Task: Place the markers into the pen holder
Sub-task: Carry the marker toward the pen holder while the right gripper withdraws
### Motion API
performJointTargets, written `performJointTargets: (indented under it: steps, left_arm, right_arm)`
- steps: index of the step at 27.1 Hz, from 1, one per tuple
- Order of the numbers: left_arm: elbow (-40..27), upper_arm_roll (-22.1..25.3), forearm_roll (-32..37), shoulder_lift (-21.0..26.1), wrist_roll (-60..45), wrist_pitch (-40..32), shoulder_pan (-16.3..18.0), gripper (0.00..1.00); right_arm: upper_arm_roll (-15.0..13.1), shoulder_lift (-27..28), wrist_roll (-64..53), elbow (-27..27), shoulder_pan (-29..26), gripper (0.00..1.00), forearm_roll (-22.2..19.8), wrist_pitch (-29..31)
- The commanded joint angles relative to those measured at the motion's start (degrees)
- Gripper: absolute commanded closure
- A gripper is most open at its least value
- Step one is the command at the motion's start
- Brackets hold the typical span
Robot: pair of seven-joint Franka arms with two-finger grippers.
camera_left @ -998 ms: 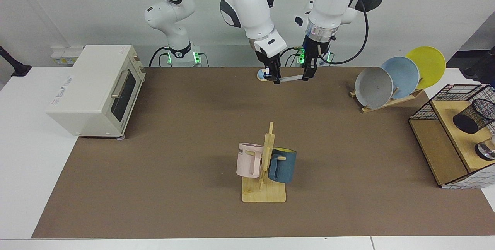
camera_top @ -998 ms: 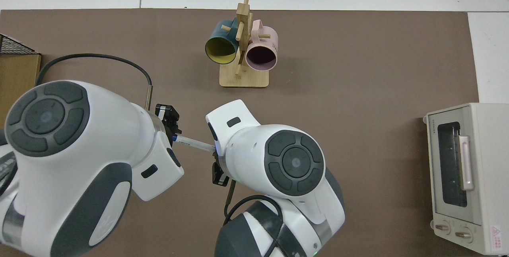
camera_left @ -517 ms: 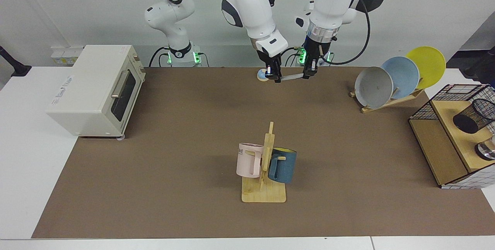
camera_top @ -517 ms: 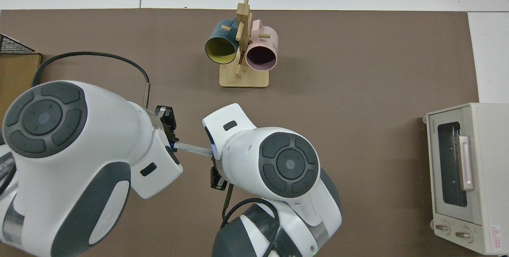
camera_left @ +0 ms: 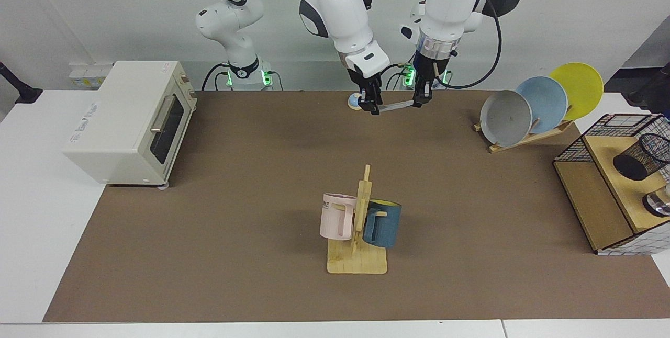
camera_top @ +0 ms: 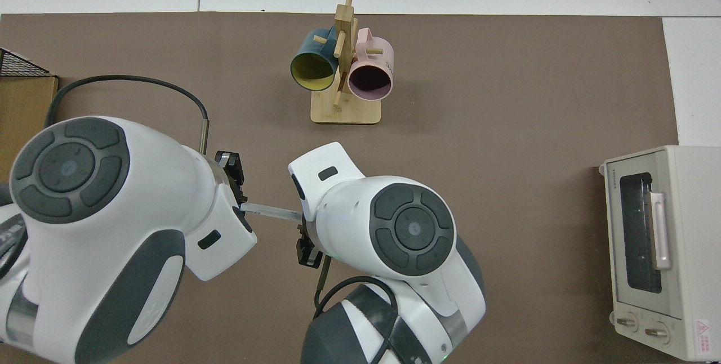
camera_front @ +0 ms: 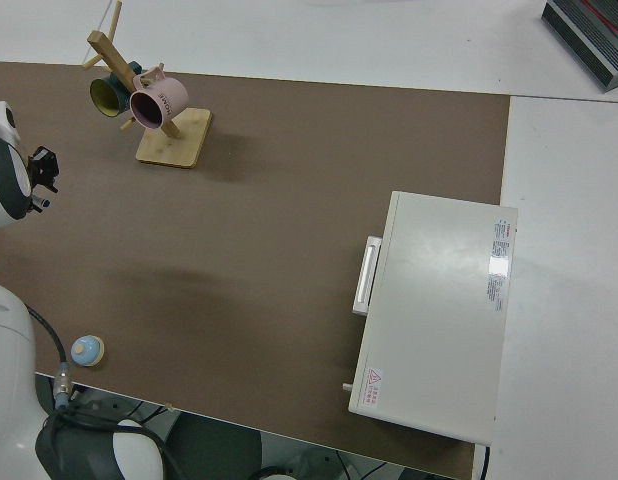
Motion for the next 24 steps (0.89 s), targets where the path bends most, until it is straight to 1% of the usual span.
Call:
performJointTargets:
  steps: [1,4,7,10,12,15,20,24]
  left_arm:
    - [-2.2,0.5,1.9,-1.8,-0.9,0.5,-0.1,1.0]
    - [-2.2,0.8,2.9,-1.8,-1.0,0.5,0.0,1.0]
    - [-2.2,1.2,3.8,-1.8,-1.3,0.6,0.6,1.0]
    - [-2.2,1.2,4.6,-1.7,-1.4,0.6,2.7,1.0]
    - [-2.0,1.2,5.2,-1.6,-2.0,0.6,3.9,1.0]
    - [-2.0,1.2,6.0,-1.5,-2.6,0.6,6.4,1.0]
    - [-1.6,1.2,7.7,-1.3,-2.6,0.8,10.4,1.0]
    - [-1.5,1.2,9.1,-1.2,-2.6,1.4,13.9,1.0]
  right_arm:
    - [0.0,0.3,1.1,0.4,-1.3,0.0,1.3,-0.1]
    - [0.0,0.3,1.1,0.2,-2.9,0.0,1.1,-0.8]
    - [0.0,0.3,1.1,-0.6,-5.6,0.0,1.0,-2.3]
    - [-0.2,0.3,1.1,-0.9,-8.7,0.0,0.3,-5.6]
    - [-0.2,0.4,1.2,-0.9,-11.5,0.0,0.2,-8.3]
    - [-0.2,0.4,1.1,-1.1,-15.9,0.0,0.1,-10.7]
    - [-0.4,0.4,1.1,-1.9,-21.6,0.0,-0.4,-12.0]
    - [-0.3,0.4,1.2,-2.1,-26.5,0.0,-2.7,-11.9]
